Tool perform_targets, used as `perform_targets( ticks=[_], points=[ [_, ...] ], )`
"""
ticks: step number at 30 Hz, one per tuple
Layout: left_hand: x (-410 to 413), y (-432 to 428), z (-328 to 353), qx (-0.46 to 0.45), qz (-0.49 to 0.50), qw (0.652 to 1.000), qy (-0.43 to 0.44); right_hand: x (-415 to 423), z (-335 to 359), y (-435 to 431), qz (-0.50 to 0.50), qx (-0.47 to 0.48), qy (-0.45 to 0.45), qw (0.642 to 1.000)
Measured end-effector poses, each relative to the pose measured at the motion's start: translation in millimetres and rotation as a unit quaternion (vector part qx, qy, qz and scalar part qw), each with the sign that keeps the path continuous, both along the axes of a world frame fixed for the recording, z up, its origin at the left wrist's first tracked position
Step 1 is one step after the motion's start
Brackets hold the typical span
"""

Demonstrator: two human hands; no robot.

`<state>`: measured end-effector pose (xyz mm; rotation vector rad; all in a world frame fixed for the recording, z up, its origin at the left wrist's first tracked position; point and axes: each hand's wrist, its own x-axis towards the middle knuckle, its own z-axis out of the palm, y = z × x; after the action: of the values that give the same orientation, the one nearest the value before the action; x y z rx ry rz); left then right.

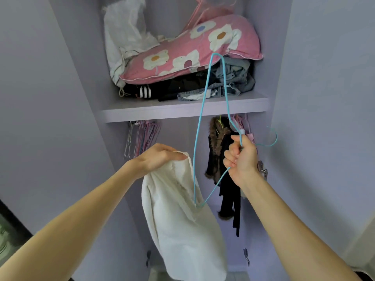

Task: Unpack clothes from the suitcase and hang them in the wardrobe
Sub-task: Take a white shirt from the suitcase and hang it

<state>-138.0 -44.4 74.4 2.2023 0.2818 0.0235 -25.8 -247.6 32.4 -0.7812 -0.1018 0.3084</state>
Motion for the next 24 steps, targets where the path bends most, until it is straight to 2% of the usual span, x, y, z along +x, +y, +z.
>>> perform_targets(
  ticks=[7, 15, 21, 23, 24],
  points=[
    [-2.6, -8.9, 22.3, 0.052, -0.026, 0.998, -0.014, 15.3, 35.4, 11.4, 0.043, -0.002, -0.056, 0.998],
    [-10.6, -13.8, 47.3, 0.014, -0.04, 0.999, -0.031, 12.0, 25.5, 40.6, 0.051, -0.016, -0.07, 0.996],
    [-23.3, 2.6, 68.2, -0.04, 0.017, 0.997, -0.063, 5.8, -22.0, 54.7, 0.017, -0.159, -0.076, 0.984],
    [-28.5, 12.0, 73.8, -0.031, 0.031, 0.997, -0.069, 9.2, -35.5, 55.8, 0.001, -0.267, -0.133, 0.954],
    [-30.7, 18.3, 76.3, -0.031, 0.042, 0.996, -0.067, 11.0, -40.1, 53.2, -0.011, -0.332, -0.169, 0.928]
  ],
)
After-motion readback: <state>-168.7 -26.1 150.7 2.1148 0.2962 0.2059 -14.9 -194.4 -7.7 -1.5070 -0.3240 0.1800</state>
